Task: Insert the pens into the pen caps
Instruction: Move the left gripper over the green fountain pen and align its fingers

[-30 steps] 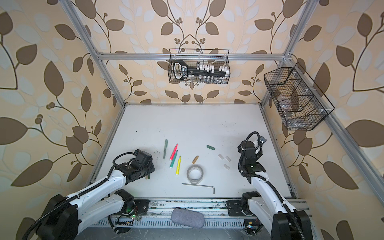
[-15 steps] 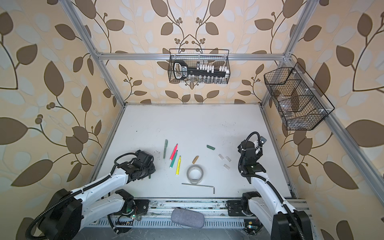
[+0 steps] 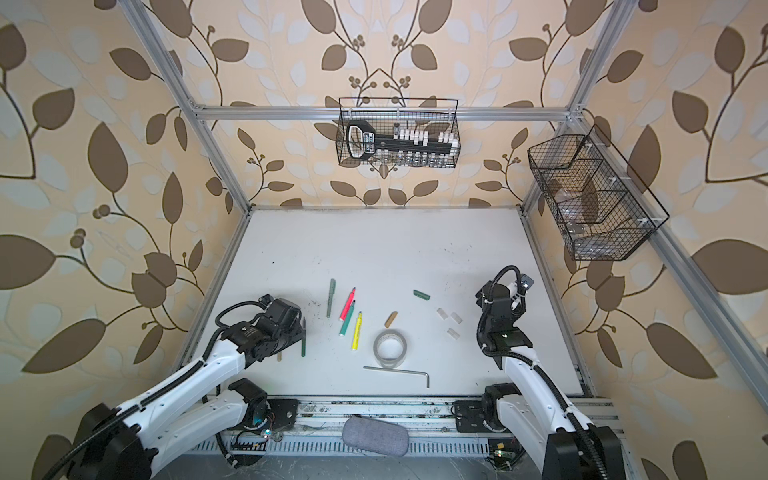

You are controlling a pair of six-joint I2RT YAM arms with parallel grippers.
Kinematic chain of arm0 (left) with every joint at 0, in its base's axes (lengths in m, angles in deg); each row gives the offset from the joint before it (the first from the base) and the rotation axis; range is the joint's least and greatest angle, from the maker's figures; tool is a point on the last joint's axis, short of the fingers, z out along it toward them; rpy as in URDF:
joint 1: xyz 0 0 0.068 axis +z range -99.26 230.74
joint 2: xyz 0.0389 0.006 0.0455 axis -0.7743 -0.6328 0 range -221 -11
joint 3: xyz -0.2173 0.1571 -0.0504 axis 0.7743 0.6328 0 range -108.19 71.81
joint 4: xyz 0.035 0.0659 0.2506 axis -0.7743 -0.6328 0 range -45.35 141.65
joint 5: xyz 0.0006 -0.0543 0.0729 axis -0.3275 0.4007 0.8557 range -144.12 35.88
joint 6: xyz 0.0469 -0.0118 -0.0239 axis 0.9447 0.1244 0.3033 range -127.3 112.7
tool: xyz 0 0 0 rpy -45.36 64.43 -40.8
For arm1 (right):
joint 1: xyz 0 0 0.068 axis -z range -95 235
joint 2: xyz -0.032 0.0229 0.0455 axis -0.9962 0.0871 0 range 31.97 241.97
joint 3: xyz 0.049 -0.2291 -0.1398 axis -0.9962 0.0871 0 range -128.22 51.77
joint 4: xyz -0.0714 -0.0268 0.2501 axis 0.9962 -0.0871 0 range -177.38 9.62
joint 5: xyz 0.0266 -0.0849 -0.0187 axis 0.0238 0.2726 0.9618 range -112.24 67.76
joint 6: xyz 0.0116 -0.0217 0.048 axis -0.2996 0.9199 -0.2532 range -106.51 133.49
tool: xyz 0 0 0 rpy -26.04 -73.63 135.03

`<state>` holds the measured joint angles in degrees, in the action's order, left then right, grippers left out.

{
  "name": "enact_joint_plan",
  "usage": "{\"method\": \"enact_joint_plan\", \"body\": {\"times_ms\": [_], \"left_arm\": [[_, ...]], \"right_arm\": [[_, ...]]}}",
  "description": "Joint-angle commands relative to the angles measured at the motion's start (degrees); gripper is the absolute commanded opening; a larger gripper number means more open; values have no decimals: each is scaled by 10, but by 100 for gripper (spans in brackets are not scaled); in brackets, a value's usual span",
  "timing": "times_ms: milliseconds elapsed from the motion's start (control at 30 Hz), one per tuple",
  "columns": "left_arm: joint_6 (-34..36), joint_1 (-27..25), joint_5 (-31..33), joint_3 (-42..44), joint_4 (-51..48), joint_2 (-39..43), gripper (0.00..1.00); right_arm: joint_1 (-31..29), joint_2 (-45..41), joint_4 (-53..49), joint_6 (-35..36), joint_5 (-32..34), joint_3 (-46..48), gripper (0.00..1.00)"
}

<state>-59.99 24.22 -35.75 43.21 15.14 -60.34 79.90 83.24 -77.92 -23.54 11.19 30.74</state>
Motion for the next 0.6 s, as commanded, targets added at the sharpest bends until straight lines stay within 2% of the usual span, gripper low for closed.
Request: {"method": "enact_joint_plan", "body": {"times_ms": [0, 100, 200, 267, 500, 567], "left_arm": [[-28, 4, 84, -18, -64, 26, 56], [-18, 4, 49, -11, -29, 7, 51], [6, 4, -33, -7, 25, -31, 46], [21, 4, -63, -2, 49, -56, 46], [14, 3, -44, 32, 53, -74, 47], [14, 4, -56, 45, 69, -76, 47]], "right_arm": [[2, -9, 5, -1, 0, 12, 79], [2, -10, 6, -1, 0, 13, 79], [2, -11, 7, -1, 0, 14, 79], [2, -13, 6, -1, 0, 15, 79], [2, -15, 6, -1, 0, 16, 79], [2, -15, 6, -1, 0, 16, 79]]}}
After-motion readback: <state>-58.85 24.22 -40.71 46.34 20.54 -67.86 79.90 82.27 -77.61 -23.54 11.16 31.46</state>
